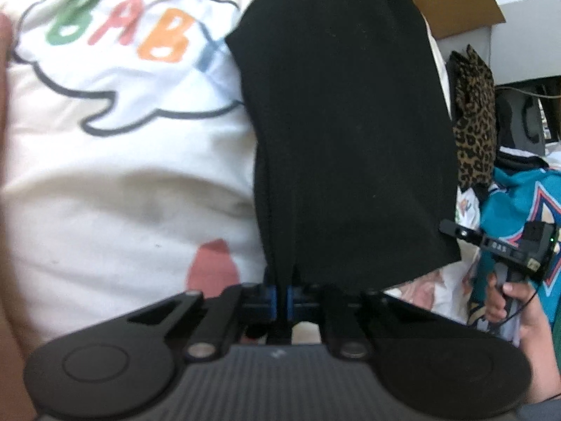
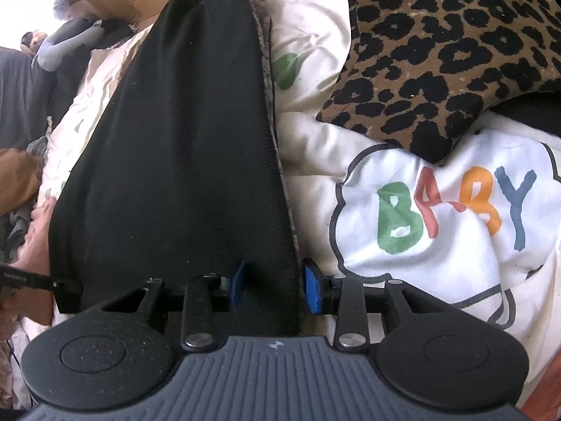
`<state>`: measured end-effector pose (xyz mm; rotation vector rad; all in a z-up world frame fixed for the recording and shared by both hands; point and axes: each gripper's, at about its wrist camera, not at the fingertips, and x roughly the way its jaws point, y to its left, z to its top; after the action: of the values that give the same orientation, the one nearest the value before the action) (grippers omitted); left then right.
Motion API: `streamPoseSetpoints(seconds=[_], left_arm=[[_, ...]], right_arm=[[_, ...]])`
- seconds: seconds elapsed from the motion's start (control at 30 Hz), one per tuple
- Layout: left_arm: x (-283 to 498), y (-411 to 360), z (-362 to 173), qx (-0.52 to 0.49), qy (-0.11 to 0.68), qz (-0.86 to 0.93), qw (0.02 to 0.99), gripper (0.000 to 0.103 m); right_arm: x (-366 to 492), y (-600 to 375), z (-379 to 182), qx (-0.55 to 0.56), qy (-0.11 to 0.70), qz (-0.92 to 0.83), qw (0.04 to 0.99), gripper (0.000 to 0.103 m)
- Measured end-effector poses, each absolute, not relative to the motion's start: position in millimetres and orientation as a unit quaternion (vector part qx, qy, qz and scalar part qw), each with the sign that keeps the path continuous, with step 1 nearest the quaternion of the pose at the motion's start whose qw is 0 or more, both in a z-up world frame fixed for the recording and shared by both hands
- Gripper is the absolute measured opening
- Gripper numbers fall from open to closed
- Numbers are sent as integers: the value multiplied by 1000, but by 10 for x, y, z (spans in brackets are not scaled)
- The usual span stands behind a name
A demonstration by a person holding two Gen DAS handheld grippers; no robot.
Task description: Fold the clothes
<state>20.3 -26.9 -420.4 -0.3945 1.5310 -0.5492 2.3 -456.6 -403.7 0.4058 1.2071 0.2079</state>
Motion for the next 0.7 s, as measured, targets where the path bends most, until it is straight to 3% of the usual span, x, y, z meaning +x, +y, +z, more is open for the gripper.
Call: streamPoseSetpoints(seconds=[0.63, 0.7], left_arm=[[280, -168, -4112, -144, 685, -241, 672, 6], [268, -154, -4085, -141, 687, -240, 671, 6]], right_arm=[[40, -4545, -4242, 238, 579, 130, 769, 37], [9, -4559, -4267, 250, 580, 131, 764, 24]])
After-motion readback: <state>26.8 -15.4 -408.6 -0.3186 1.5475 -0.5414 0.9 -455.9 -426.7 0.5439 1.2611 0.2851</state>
